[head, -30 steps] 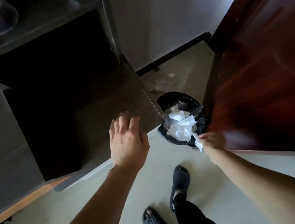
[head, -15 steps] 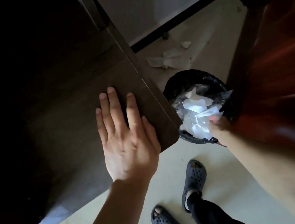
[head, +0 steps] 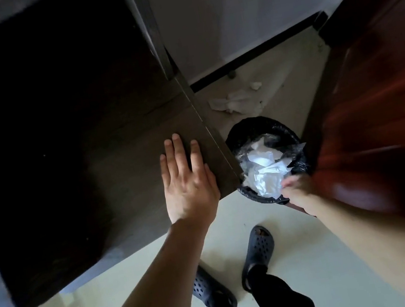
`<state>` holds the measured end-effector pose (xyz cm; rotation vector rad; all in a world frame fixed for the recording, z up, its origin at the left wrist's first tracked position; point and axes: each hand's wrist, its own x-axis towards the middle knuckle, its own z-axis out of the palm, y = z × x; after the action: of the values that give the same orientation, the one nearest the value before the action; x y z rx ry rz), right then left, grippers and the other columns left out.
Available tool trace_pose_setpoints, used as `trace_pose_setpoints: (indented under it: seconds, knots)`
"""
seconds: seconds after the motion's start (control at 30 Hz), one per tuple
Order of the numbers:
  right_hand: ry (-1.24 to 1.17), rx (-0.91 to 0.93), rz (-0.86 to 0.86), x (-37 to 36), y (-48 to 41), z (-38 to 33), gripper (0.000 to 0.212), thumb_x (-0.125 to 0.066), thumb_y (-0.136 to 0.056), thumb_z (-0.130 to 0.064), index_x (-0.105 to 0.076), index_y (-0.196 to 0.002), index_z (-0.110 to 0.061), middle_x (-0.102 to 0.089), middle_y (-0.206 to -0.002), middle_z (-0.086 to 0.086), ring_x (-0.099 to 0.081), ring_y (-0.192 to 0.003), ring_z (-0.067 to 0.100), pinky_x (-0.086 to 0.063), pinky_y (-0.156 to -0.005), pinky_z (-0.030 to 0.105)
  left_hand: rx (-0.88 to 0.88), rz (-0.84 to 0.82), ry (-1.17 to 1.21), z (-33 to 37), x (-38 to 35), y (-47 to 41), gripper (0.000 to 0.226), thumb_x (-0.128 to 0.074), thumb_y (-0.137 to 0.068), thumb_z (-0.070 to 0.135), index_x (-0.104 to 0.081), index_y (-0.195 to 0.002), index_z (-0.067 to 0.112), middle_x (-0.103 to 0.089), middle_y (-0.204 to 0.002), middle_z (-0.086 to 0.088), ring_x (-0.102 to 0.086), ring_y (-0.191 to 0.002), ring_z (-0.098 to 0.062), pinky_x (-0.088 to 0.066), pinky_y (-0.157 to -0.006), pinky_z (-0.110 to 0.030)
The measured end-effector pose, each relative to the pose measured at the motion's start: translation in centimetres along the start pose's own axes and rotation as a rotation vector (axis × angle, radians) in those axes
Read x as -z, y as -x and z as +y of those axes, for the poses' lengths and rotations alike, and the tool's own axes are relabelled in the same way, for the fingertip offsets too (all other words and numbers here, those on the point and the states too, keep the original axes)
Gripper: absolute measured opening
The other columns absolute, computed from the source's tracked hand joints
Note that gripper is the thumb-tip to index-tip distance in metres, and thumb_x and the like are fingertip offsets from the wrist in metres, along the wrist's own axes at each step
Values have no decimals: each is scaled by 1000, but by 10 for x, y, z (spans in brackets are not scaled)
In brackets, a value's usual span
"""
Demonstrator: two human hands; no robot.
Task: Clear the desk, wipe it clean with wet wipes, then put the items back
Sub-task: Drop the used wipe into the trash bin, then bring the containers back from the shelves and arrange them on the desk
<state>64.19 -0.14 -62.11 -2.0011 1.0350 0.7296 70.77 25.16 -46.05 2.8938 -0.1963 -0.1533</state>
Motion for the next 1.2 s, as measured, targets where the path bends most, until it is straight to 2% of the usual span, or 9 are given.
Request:
trace_pose_setpoints:
  seconds: [0.03,0.17,0.3,0.4,0.53,0.73,0.83,1.03,1.2]
  knots:
    - [8,34,4,3,11,-6,18,-65,-74,0,-70,-73,-17,-69,-75,6,-69,-75,27,-57,-71,40,3,-36,-3,1,7,1,50,-37,-93,26,-45,-138,6,-28,-151,-23,-24,-142,-37,-23,-116,-48]
    - [-39,141,70,15,65,-36,28,-58,-83,-2,-63,-65,-23,-69,-70,9,-67,-70,31,-55,-68,43,-6,-344,32,0,50,14,49,-44,-93,26,-38,-141,15,-20,-155,-11,-20,-142,-31,-30,-111,-44]
    - [-67,230,182,29,132,-74,12,-61,-85,-6,-72,-81,-7,-72,-82,15,-66,-78,30,-50,-70,33,46,-474,134,-15,105,40,35,-45,-95,27,-53,-129,20,-48,-131,-5,-47,-120,-24,-41,-101,-39]
    - [-72,297,212,33,187,-105,10,-63,-84,-7,-73,-82,-7,-72,-85,9,-63,-78,24,-45,-69,28,69,-437,185,-36,148,57,33,-43,-95,27,-56,-124,21,-54,-126,-2,-51,-116,-21,-44,-97,-35]
    - [-33,399,205,32,250,-150,15,-61,-85,-10,-71,-79,-19,-72,-87,1,-64,-79,20,-43,-67,26,89,-392,228,-65,206,71,34,-42,-94,27,-57,-124,22,-56,-123,-1,-53,-114,-20,-44,-95,-33]
    - [34,588,176,38,318,-235,16,-56,-90,-18,-70,-98,-19,-71,-94,0,-65,-87,18,-50,-75,30,112,-283,235,-97,272,67,34,-44,-95,26,-55,-127,22,-55,-123,-2,-55,-113,-21,-46,-93,-32]
    - [194,726,183,47,340,-275,20,-56,-90,-22,-67,-106,-20,-70,-96,-2,-65,-90,16,-44,-73,22,126,-201,267,-106,297,51,36,-46,-94,25,-53,-129,21,-52,-124,-2,-54,-113,-22,-46,-93,-34]
    - [413,1149,452,70,351,-355,31,-65,-81,-16,-63,-112,-16,-58,-109,1,-57,-101,21,-52,-73,34,136,67,260,-105,336,-1,48,-55,-89,24,-42,-135,16,-39,-133,-6,-39,-123,-25,-47,-89,-37]
    - [618,1241,577,86,340,-417,49,-66,-76,-16,-55,-124,-15,-45,-136,10,-46,-122,30,-54,-79,36,190,118,192,-100,352,-59,63,-63,-84,29,-36,-137,10,-33,-138,-17,-37,-123,-35,-40,-97,-42]
